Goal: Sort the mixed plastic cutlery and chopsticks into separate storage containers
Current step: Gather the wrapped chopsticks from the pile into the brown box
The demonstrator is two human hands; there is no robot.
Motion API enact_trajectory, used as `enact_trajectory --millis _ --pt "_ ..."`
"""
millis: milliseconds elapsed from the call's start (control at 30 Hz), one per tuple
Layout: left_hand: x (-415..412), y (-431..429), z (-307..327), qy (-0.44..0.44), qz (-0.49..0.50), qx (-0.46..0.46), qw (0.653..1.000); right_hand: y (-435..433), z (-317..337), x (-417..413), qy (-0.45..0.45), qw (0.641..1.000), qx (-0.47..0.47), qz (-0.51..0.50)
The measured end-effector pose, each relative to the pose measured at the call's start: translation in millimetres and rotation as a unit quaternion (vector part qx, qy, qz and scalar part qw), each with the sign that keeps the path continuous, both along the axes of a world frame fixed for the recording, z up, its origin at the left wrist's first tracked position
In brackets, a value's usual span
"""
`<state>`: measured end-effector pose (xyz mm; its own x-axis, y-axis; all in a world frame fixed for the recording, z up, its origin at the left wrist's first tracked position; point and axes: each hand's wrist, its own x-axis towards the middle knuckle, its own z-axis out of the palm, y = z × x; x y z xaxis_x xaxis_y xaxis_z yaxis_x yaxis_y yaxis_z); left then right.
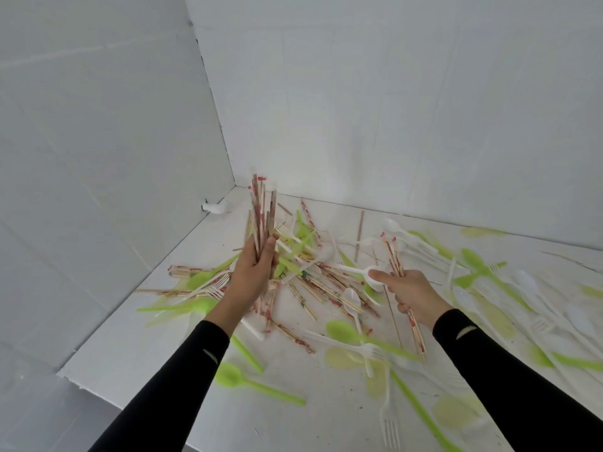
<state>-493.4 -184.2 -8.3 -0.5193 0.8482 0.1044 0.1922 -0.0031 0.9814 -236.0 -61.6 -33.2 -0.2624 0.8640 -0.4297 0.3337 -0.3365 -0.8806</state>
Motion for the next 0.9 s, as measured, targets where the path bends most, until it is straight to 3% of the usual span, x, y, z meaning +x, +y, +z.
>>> enact_trajectory --millis 167,267,467,733,900 --pt "8 0 -13 0.019 -0.001 -0.025 1.0 -3 -6 8 -0.038 0.998 -0.001 0.054" --pt "17 -1 -15 -0.008 -0.007 -0.018 1.0 -6 -5 10 -0.04 0.997 0.009 0.069" --pt "27 -1 -21 -0.046 -0.024 -0.011 0.999 -5 3 20 -0.131 0.977 0.035 0.164" --pt "25 17 -26 0.027 -0.012 -0.035 0.999 7 10 39 -0.183 0.971 0.106 0.108" --pt "35 24 -23 -0.07 0.015 -0.003 0.997 33 22 19 -0.097 0.99 0.102 0.029"
